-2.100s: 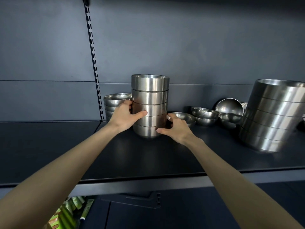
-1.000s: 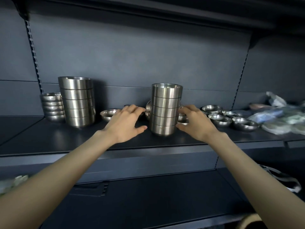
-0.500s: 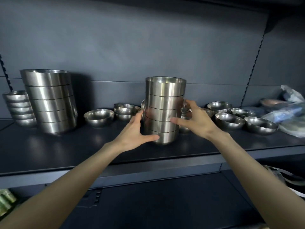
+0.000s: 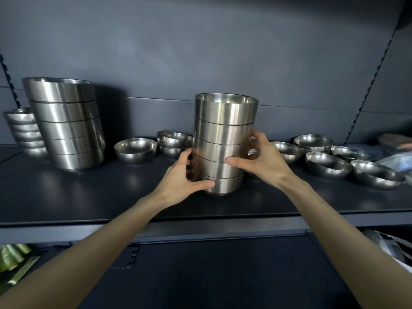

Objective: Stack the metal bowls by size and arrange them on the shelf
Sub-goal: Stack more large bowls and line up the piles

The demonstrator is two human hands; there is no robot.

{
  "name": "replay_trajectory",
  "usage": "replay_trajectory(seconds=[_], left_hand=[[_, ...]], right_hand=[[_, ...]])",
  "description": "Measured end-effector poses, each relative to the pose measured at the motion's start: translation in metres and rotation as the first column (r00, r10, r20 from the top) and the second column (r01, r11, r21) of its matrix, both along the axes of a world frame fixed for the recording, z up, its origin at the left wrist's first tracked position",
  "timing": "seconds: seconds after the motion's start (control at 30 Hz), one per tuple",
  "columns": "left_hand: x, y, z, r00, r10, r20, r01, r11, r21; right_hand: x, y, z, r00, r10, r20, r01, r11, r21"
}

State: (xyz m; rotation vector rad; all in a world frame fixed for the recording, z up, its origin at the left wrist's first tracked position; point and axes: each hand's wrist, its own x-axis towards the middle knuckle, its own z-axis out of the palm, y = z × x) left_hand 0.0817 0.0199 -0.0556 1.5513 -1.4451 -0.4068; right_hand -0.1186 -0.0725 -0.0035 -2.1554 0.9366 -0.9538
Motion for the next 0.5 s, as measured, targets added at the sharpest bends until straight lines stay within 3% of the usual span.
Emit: replay_trajectory(seconds=[0.5], left_hand=[[0.035, 0.019, 0.005, 0.993, 0.114, -0.002, -0.114, 0.993, 0.007]], right_hand=[[0.053, -0.005, -0.004, 0.992, 0.118, 0.042, -0.118, 0.993, 0.013]])
